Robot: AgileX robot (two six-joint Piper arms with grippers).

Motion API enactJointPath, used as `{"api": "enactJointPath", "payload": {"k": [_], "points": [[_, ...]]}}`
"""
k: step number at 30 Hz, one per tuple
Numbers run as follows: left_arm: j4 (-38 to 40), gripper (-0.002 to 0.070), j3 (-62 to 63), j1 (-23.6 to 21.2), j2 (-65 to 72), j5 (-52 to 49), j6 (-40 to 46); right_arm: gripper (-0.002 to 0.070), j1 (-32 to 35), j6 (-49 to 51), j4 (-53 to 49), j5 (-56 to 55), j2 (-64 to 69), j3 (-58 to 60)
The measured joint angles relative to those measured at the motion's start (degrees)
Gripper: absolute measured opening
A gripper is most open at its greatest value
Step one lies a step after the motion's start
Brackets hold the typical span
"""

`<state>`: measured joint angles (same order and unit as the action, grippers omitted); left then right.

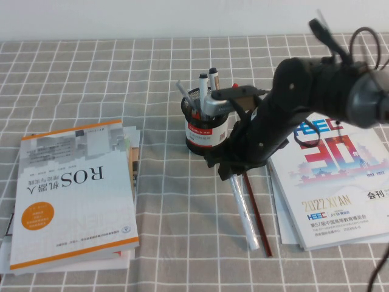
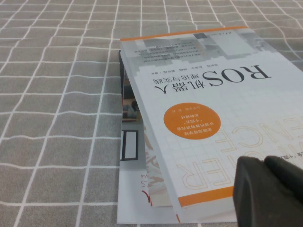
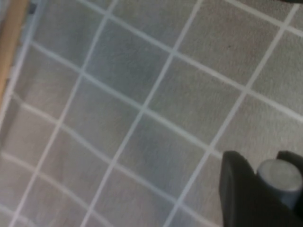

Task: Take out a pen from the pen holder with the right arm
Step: 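Take a marker out of the pen holder and lay it on the table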

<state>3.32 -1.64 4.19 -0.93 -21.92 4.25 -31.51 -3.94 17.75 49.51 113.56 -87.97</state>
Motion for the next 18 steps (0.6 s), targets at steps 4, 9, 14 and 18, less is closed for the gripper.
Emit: {"api": "enactJointPath", "payload": {"k": [4,9,14,18], "points": [[0.00,-0.0003,0.00,0.00,0.00,0.00,0.00,0.0093,0.34,0.00,0.23,-0.13,3.94,-1.89],[0.00,-0.0003,0.00,0.00,0.00,0.00,0.00,0.0092,0.34,0.00,0.23,-0.89,5.56,-2.36],[0.00,-0.0003,0.00,0.00,0.00,0.00,0.00,0.0092,0.34,0.62,0.15,-1.02,5.56,-2.48],[0.00,-0.0003,0.00,0.00,0.00,0.00,0.00,0.0095,0.34,0.84,0.01,-1.15,5.56,-2.48]]}}
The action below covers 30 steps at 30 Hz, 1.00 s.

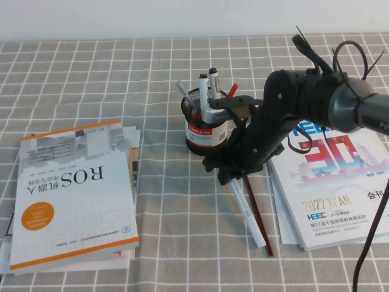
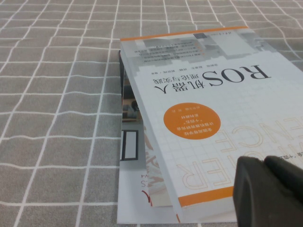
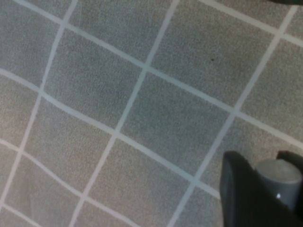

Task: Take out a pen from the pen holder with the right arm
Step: 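Take a marker out of the pen holder and lay it on the table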

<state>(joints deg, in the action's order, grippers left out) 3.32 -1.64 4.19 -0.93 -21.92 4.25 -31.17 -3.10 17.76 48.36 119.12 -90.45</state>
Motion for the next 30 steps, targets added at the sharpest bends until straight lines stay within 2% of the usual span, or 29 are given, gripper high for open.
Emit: {"api": "enactJointPath", "payload": {"k": [11,22,25,30], "points": [[0.00,-0.0003,0.00,0.00,0.00,0.00,0.00,0.0211,0.00,0.47,-0.14,-0.12,0.00,0.00],[0.00,-0.0003,0.00,0.00,0.00,0.00,0.00,0.0220,-1.21,4.02,-6.73,1.35,-11.03,1.22],[0.00,-0.0003,0.00,0.00,0.00,0.00,0.00,0.0202,-2.75,4.52,-8.29,-0.27,-18.34,5.45],[0.00,-0.0003,0.00,0.00,0.00,0.00,0.00,0.0050,-4.17,4.52,-8.83,-1.22,-33.62,14.71]]}}
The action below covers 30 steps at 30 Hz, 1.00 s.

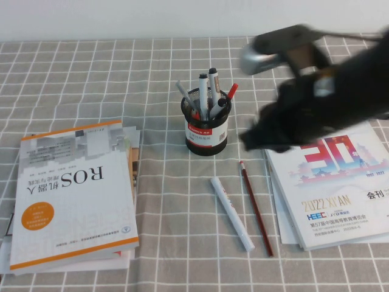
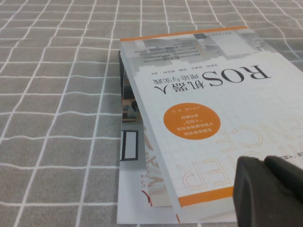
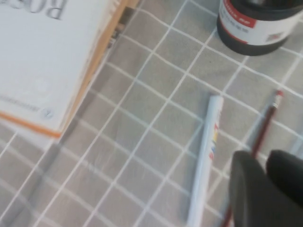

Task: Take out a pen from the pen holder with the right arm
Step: 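Take a marker out of the pen holder and lay it on the table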

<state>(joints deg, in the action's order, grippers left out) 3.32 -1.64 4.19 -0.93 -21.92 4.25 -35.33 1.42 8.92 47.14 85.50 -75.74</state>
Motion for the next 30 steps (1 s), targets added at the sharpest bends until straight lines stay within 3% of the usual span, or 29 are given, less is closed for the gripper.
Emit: {"api": "enactJointPath", "payload": {"k": [4,19,25,30], "points": [[0.00,-0.0003,0.00,0.00,0.00,0.00,0.00,-0.0001,0.00,0.00,-0.76,1.05,-11.97,6.77],[0.00,-0.0003,0.00,0.00,0.00,0.00,0.00,-0.0012,0.00,0.00,-2.43,4.58,-52.89,33.43],[0.00,-0.0003,0.00,0.00,0.00,0.00,0.00,-0.0012,0.00,0.00,-2.65,3.74,-60.19,40.29],[0.00,-0.0003,0.00,0.00,0.00,0.00,0.00,-0.0012,0.00,0.00,-4.17,-5.50,-60.75,47.21]]}}
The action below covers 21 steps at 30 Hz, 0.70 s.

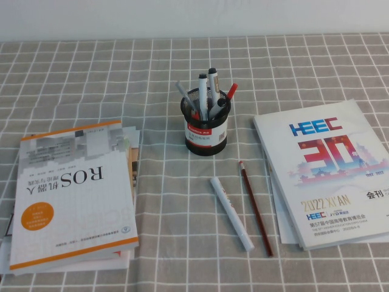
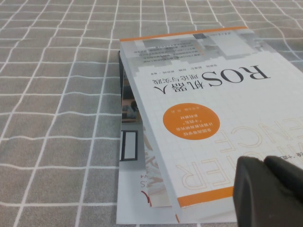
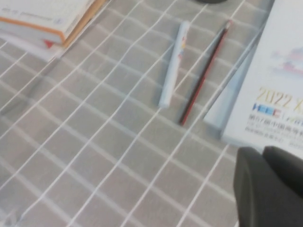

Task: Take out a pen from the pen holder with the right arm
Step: 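Take a marker out of the pen holder and lay it on the table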

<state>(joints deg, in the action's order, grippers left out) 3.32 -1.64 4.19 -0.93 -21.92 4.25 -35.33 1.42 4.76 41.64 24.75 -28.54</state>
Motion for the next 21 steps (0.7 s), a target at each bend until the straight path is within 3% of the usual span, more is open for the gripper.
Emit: {"api": "enactJointPath", "payload": {"k": [4,13,16,21], "points": [[0.00,-0.0003,0.00,0.00,0.00,0.00,0.00,-0.0012,3.20,0.00,-1.47,-10.74,-1.05,6.63],[0.00,-0.0003,0.00,0.00,0.00,0.00,0.00,-0.0012,30.13,0.00,10.49,-22.36,-7.01,19.36],[0.00,-0.0003,0.00,0.00,0.00,0.00,0.00,-0.0012,34.53,0.11,13.02,-23.20,-10.99,21.89],[0.00,-0.0003,0.00,0.00,0.00,0.00,0.00,-0.0013,35.48,0.11,13.39,-24.61,-19.38,26.28]]}}
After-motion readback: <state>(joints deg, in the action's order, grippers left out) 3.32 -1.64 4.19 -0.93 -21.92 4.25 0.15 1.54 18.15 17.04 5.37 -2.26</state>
